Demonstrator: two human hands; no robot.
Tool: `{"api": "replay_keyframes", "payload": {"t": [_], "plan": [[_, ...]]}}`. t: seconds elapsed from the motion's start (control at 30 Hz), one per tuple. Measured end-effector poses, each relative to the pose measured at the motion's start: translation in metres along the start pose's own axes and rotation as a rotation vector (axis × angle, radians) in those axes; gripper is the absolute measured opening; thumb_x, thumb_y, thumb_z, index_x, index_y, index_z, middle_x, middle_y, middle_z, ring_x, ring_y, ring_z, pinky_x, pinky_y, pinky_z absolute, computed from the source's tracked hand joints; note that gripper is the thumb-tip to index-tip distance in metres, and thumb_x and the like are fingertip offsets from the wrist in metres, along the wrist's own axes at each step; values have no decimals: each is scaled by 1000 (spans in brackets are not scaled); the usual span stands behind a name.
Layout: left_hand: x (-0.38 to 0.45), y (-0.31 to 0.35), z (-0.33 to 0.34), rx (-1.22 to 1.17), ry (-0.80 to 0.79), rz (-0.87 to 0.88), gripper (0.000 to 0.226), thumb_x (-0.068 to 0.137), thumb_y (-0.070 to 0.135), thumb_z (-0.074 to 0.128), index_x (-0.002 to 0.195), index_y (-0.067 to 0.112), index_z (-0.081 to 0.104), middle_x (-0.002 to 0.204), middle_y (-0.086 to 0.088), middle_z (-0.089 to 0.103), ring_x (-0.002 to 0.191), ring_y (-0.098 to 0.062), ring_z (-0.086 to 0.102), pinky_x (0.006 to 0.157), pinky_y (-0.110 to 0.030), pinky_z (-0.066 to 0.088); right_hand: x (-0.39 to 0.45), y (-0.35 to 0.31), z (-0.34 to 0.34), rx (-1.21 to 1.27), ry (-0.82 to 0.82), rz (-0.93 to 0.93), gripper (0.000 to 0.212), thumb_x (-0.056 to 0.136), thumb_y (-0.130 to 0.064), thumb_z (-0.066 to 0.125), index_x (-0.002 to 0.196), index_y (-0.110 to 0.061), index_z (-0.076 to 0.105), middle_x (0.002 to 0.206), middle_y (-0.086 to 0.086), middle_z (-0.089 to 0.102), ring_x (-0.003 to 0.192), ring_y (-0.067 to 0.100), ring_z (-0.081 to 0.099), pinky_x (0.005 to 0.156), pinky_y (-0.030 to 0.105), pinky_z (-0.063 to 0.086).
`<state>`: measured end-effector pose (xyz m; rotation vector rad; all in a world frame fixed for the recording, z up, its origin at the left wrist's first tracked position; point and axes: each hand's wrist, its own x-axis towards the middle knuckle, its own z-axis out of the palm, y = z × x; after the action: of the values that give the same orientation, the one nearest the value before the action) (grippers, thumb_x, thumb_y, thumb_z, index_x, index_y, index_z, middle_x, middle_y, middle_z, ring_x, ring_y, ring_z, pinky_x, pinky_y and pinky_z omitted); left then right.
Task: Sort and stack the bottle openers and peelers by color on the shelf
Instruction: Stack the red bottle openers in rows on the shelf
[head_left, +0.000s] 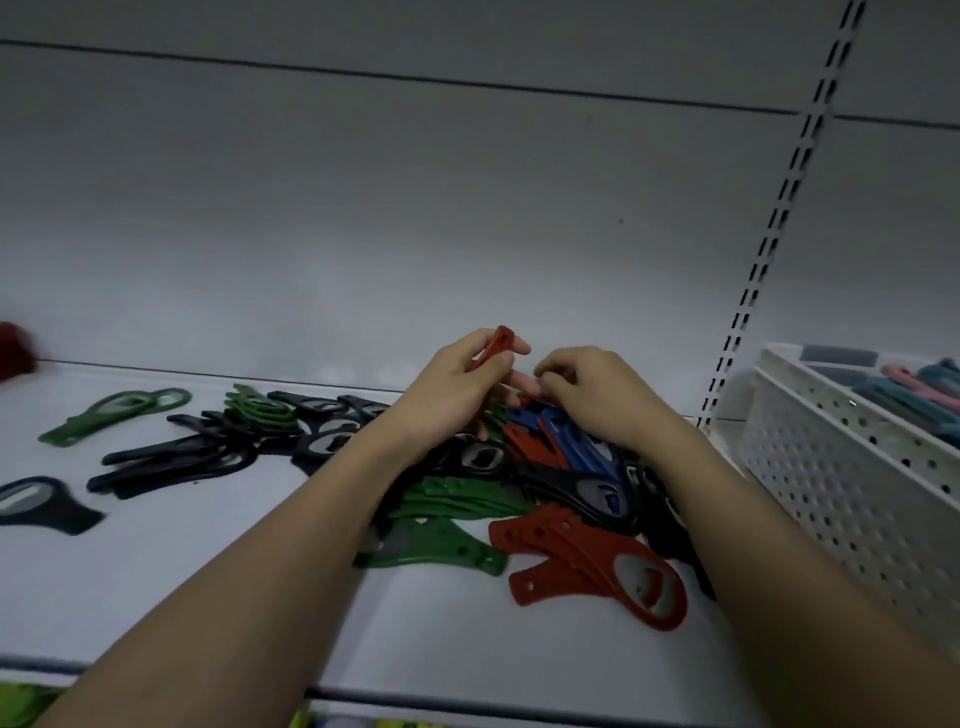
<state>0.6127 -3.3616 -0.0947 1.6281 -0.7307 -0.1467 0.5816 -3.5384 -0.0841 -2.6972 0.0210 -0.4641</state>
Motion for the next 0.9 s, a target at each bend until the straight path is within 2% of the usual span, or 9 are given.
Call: {"api": "replay_keyframes", "payload": {"t": [0.07,0.13,0.2,0.33,0.53,0.6,0.67,0.8,0.9], "plan": [[0,-1,0,46,-35,26,21,105,16,42,119,11,58,95,-10,75,81,-14,68,63,-27,51,-2,11,3,-39,-17,32,28,99,-20,47,115,-18,70,118,4,69,106,25,62,93,40,50],[0,-1,1,72,-47,40,21,105,13,42,117,7,59,94,-13,74,79,-10,68,71,-18,50,-2,22,2,-86,-12,95,26,98,-17,50,113,-18,71,118,7,69,106,27,62,94,39,50],[0,-1,0,61,-30,31,22,106,13,41,117,5,58,93,-14,74,78,-12,69,66,-15,49,-1,29,1,-84,-18,138,23,95,-16,57,114,-17,71,118,7,69,107,27,63,96,38,50],[-1,-1,-5,-1,32,-4,20,106,18,40,116,13,57,94,-14,73,77,-19,69,47,-21,44,2,31,2,-58,-83,149,26,95,-15,61,120,-12,68,121,9,68,112,27,62,100,36,47],[3,-3,-12,-67,180,-19,21,106,22,41,116,17,59,89,-5,74,73,-18,68,51,-24,43,3,36,1,-76,-89,144,14,94,-15,62,105,-15,70,112,7,67,103,23,60,86,27,44],[2,-2,-13,-111,212,-31,21,106,23,41,116,19,59,87,-2,74,72,-17,68,51,-22,43,2,37,0,-77,-91,139,7,93,-14,63,97,-19,61,110,6,63,100,22,59,86,29,46],[1,0,-14,-182,232,-58,23,106,23,40,117,19,60,88,-3,74,74,-18,68,53,-23,45,0,38,-2,-47,-82,141,12,90,-13,66,93,-20,57,107,5,63,97,22,59,87,34,49],[3,3,-15,-385,213,-122,30,106,22,38,126,14,58,94,-6,74,78,-19,70,58,-25,50,-2,33,-11,-6,104,71,19,85,-11,70,84,-26,57,91,-1,64,87,22,63,82,39,53],[2,4,-15,-466,184,-120,31,107,26,40,131,13,54,107,-9,74,85,-23,73,63,-28,58,-4,14,-18,218,283,-13,10,94,-13,62,92,-23,65,86,-5,66,76,14,64,73,33,53]]}}
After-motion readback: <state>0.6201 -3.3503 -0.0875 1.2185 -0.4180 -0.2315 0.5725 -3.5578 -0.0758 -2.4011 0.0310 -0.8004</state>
